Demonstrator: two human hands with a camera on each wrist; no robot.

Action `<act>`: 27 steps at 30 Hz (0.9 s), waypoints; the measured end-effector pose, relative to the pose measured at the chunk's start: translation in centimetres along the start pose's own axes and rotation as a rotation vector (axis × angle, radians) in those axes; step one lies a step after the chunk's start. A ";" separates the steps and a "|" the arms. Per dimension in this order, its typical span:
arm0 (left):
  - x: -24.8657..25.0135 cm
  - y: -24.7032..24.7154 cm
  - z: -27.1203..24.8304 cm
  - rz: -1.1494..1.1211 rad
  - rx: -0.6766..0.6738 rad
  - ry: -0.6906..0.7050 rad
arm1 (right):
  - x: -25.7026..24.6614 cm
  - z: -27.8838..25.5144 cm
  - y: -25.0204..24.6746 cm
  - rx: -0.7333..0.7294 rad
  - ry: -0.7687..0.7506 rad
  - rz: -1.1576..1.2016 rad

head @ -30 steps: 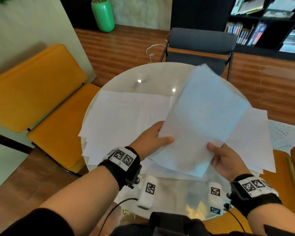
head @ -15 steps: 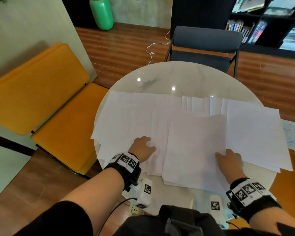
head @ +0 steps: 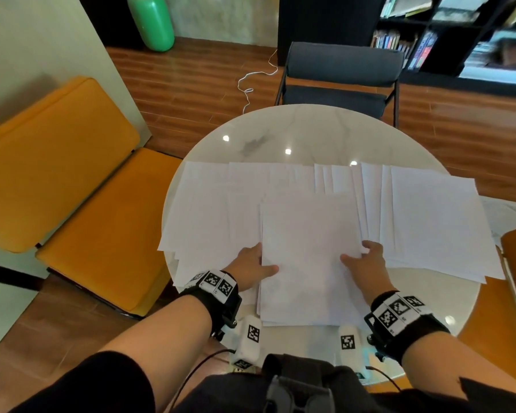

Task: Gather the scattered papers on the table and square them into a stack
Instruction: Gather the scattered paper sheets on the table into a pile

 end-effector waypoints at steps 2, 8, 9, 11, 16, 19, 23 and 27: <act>-0.3 0.1 0.1 0.052 -0.022 -0.032 | 0.9 0.1 0.6 -0.022 0.108 0.137; -0.4 -0.1 0.2 0.215 -0.019 -0.073 | 2.2 0.0 1.9 -0.140 0.139 0.132; -0.4 -0.3 0.2 0.223 -0.026 -0.070 | 1.9 -0.1 2.1 -0.141 0.112 0.148; -0.2 -0.3 0.5 0.217 -0.045 -0.045 | 1.4 -0.3 2.1 -0.154 0.055 0.157; -0.8 -2.9 1.0 0.093 0.122 -0.049 | 0.3 -0.3 0.4 -0.099 -0.013 0.188; -2.0 -6.9 0.9 -0.003 0.383 -0.100 | 0.3 0.0 -0.9 -0.068 -0.020 0.253; -4.7 -9.9 1.0 -0.036 0.515 -0.254 | 0.6 1.0 -1.1 -0.008 0.047 0.129; -6.6 -11.0 0.9 0.032 0.533 -0.372 | -1.2 1.3 1.2 -0.060 0.019 -0.113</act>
Point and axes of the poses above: each hand's wrist, its own z-axis towards the middle knuckle, its own y-axis out of the palm, x = y × z, the point moved 9 cm from there along z, towards the middle knuckle, and after that the axes turned 12 degrees about -y, right-handed, at the moved point
